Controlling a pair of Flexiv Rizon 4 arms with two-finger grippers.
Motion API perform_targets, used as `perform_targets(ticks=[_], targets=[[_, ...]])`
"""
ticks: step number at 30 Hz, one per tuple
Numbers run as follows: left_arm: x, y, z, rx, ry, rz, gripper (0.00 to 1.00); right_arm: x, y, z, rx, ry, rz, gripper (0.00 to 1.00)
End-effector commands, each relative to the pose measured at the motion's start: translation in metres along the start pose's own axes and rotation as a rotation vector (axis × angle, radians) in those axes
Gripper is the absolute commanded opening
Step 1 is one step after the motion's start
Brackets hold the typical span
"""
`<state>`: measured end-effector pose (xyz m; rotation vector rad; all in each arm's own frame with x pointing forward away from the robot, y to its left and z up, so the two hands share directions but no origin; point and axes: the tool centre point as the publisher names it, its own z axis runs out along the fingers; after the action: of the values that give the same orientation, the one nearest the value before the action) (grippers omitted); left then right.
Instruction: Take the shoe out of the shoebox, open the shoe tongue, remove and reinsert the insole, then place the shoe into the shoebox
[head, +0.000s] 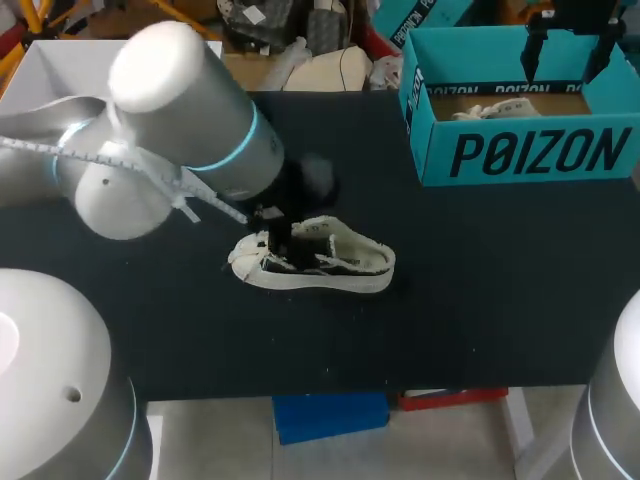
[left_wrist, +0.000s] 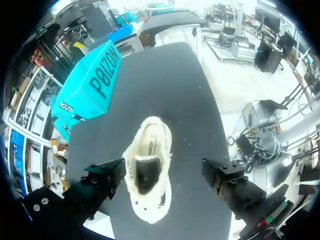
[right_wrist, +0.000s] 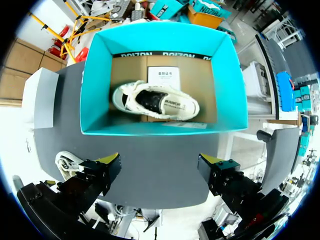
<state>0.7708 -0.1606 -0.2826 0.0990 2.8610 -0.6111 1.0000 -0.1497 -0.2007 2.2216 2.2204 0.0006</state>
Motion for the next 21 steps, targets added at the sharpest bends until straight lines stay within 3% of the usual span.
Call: perform_targets(ticks=[1, 10, 21], targets=[[0.003, 0.061, -0.061, 0.338, -0.008, -0.002, 1.0, 0.0, 0.0, 0.0, 0.0, 0.0, 0.0, 1.0], [-0.003, 0.104, -0.069, 0.398, 0.069, -0.018, 1.0, 0.0, 0.0, 0.0, 0.0, 0.0, 0.0, 1.0], [-0.011, 0.112, -0.073, 0.368, 0.067, 0.043, 1.0, 0.0, 0.0, 0.0, 0.0, 0.0, 0.0, 1.0]])
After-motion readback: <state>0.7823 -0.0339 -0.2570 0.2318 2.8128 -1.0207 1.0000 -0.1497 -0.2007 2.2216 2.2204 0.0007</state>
